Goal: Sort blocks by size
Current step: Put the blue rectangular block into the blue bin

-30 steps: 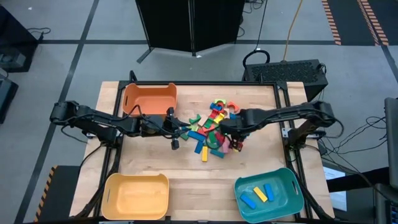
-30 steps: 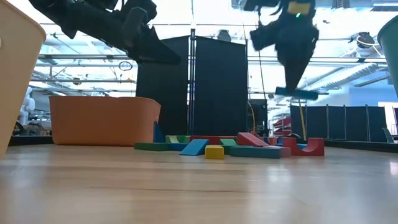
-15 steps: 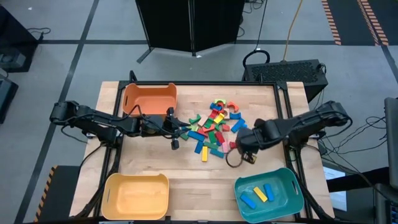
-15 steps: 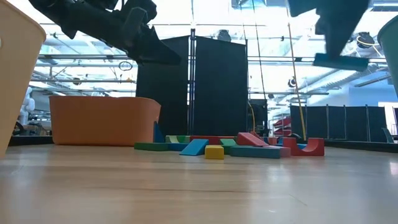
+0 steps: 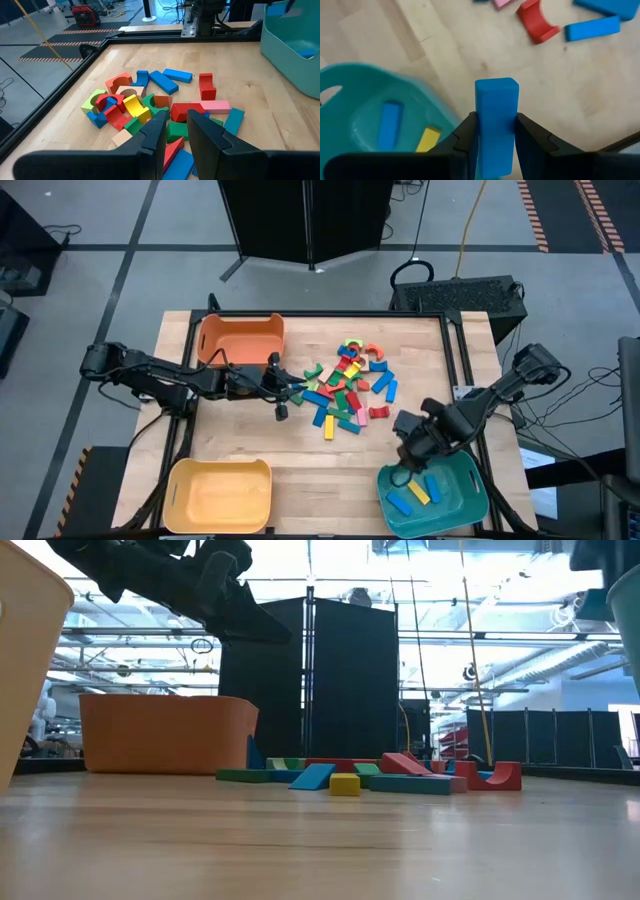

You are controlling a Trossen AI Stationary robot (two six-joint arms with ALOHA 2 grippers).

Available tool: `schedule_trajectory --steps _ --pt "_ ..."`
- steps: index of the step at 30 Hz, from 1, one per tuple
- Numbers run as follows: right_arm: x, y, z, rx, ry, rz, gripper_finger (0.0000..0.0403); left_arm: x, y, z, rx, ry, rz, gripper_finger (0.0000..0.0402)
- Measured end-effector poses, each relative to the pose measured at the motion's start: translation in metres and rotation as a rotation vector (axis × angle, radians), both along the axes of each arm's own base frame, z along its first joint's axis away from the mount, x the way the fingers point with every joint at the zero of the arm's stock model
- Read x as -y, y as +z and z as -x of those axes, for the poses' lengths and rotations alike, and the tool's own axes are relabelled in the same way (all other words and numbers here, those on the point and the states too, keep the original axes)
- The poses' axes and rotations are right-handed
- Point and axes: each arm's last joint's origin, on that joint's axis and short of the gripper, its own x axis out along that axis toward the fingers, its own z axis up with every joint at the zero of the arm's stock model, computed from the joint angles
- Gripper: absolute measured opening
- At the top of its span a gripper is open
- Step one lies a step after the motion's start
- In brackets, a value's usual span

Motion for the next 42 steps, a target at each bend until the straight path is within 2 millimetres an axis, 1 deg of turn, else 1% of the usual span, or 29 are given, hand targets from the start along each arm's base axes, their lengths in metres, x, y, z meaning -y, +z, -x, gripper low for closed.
schedule_trajectory --steps 8,16,23,29,33,42 --pt "-0.030 -0.011 0.003 0.014 0.020 -0.024 0.0089 0.000 0.000 0.000 0.001 0.001 0.003 0.0080" --pt "-0.056 -0.027 -0.001 0.035 0.070 -0.044 0.0089 0.000 0.000 0.000 0.002 0.001 0.004 0.0080" --pt "-0.078 -0.048 -0.005 -0.015 0.120 -0.082 0.0089 0.000 0.000 0.000 0.004 0.001 0.004 0.0080" --pt "-0.090 -0.071 -0.009 -0.090 0.173 -0.057 0.0089 0.000 0.000 0.000 0.004 0.001 0.005 0.0080" --pt "-0.096 -0.083 -0.013 -0.103 0.215 -0.054 0.0089 0.000 0.000 0.000 0.004 0.001 0.005 0.0080" --pt "-0.100 -0.089 -0.018 -0.091 0.268 -0.059 0.0089 0.000 0.001 0.000 0.010 0.001 0.006 0.0080"
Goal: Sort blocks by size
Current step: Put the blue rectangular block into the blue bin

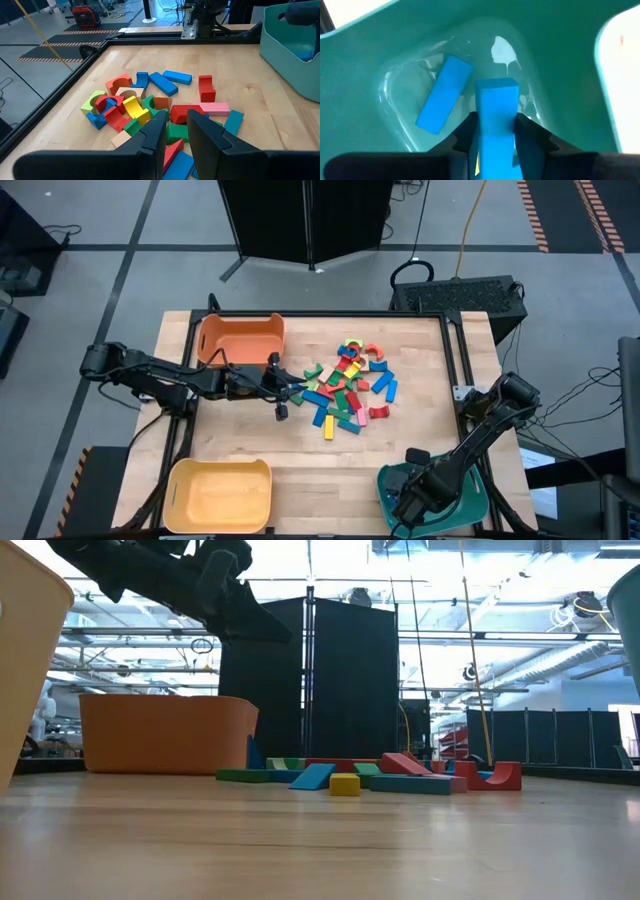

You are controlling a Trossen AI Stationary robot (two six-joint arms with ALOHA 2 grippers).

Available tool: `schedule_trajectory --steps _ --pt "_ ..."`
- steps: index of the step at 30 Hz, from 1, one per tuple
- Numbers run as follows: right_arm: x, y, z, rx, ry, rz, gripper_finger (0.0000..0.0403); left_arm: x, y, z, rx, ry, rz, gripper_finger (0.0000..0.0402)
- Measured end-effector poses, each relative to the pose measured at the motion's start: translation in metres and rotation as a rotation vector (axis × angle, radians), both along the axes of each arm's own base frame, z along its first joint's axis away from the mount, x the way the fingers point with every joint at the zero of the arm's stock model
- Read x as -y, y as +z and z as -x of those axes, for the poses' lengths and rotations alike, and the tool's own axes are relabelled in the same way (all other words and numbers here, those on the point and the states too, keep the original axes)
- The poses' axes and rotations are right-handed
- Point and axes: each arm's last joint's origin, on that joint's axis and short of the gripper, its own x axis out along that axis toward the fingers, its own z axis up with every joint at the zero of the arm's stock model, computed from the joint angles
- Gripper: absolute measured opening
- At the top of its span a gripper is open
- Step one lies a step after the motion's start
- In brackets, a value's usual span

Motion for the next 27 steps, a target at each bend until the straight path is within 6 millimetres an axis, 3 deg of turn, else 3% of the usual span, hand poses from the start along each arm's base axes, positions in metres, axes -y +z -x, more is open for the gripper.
schedule_trajectory --steps 7,18,27 --pt "0.000 0.000 0.000 -0.003 0.001 0.003 0.0095 0.000 0.000 0.000 0.000 0.000 0.000 0.0080" --pt "0.004 0.000 0.003 -0.033 -0.003 0.036 0.0152 0.000 0.000 0.000 0.000 0.000 0.000 0.0080" --pt "0.011 0.001 0.008 -0.092 -0.015 0.098 0.0160 0.000 0.000 0.000 -0.001 0.000 -0.001 0.0080"
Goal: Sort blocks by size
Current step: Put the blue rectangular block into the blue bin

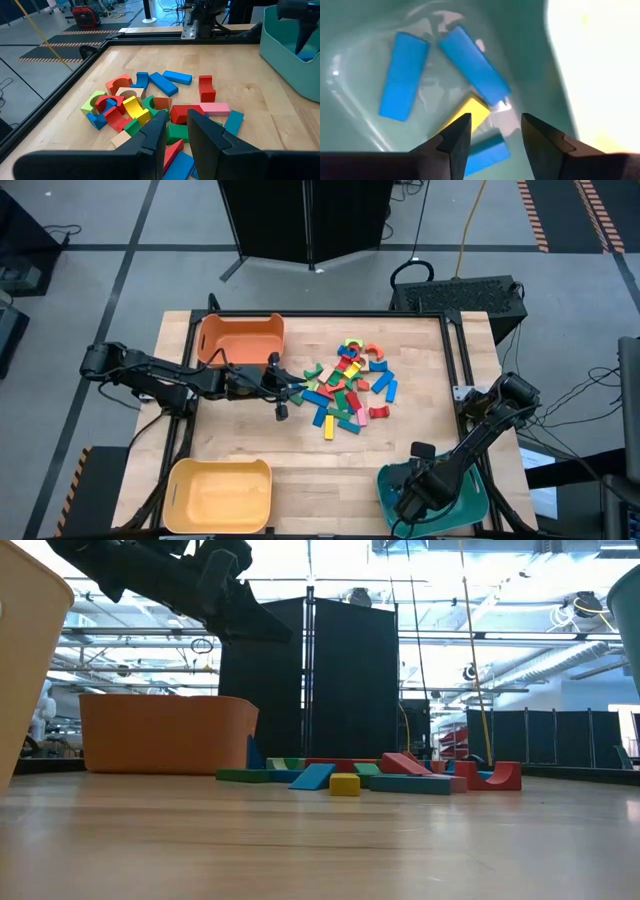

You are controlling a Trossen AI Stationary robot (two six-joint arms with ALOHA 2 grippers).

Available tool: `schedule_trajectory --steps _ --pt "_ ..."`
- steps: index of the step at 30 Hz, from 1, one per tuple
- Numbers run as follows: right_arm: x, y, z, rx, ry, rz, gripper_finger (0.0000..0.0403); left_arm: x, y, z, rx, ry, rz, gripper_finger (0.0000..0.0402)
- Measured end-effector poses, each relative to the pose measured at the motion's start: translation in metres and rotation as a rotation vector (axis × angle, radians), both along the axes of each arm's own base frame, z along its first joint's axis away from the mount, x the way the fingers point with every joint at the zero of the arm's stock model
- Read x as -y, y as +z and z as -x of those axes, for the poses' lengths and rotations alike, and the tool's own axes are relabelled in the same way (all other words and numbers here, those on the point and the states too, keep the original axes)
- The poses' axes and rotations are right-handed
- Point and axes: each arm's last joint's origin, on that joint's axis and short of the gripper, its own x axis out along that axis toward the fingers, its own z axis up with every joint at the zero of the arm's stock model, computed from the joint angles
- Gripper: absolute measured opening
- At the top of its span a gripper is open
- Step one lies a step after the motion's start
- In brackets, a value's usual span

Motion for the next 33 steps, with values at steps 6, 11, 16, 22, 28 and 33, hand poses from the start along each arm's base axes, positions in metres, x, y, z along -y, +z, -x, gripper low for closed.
schedule_trajectory --steps 6,11,16,22,28,33 --pt "0.008 0.018 0.004 0.039 -0.070 -0.018 0.0156 0.000 0.000 0.000 0.001 0.000 0.000 0.0080" --pt "0.021 0.046 0.013 0.183 -0.133 -0.005 0.0155 0.000 0.000 0.000 0.002 0.000 0.000 0.0080" --pt "0.045 0.071 0.021 0.315 -0.243 0.075 0.0155 0.000 0.000 0.000 0.001 0.000 0.000 0.0080" --pt "0.081 0.088 0.014 0.438 -0.524 0.147 0.0155 0.000 0.000 0.000 0.001 0.000 -0.001 0.0080" --pt "0.115 0.088 -0.003 0.416 -0.713 0.185 0.0155 0.000 0.000 0.000 0.000 -0.002 -0.005 0.0080" --pt "0.149 0.088 -0.017 0.375 -0.865 0.186 0.0155 0.000 0.000 0.000 -0.001 -0.002 -0.007 0.0080"
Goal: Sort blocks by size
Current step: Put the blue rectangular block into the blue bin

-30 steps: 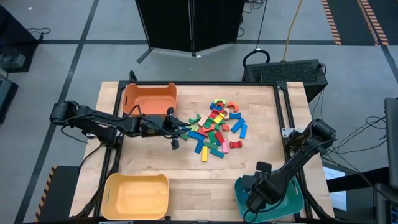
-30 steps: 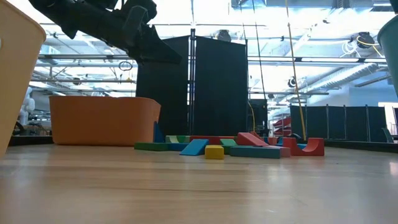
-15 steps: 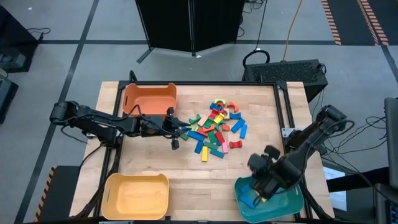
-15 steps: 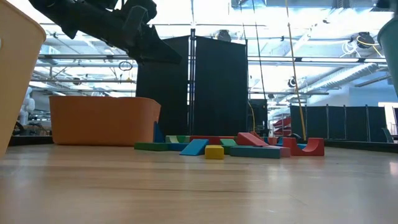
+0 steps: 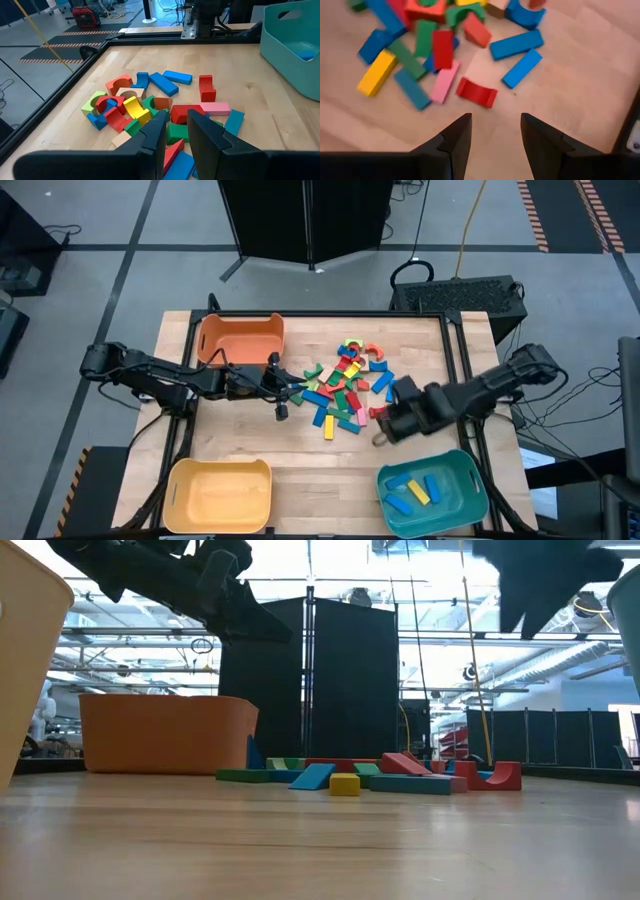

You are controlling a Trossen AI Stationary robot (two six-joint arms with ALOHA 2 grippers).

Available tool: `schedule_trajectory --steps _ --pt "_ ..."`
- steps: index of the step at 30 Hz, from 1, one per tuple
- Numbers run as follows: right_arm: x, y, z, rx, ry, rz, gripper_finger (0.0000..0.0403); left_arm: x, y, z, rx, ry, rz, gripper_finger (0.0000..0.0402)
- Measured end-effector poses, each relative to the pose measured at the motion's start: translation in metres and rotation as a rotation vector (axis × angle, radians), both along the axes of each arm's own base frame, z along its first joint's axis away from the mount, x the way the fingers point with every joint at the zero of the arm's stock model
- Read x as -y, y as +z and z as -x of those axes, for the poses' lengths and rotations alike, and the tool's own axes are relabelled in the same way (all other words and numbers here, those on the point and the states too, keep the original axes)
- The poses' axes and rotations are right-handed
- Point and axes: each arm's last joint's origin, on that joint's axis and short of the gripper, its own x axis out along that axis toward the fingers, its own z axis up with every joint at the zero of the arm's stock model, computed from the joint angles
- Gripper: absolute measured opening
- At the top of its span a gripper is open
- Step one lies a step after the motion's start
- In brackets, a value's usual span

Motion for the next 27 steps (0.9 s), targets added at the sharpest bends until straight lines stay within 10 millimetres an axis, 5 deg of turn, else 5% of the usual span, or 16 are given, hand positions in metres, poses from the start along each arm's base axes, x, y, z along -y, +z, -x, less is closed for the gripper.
schedule_trajectory --steps 13,27 --pt "0.079 -0.001 -0.016 -0.041 -0.157 -0.120 0.0155 0.000 -0.002 0.000 -0.021 -0.008 -0.025 0.0080" --pt "0.097 -0.024 -0.036 -0.098 -0.228 -0.207 0.0155 0.000 -0.012 0.005 -0.145 -0.029 -0.076 0.0080"
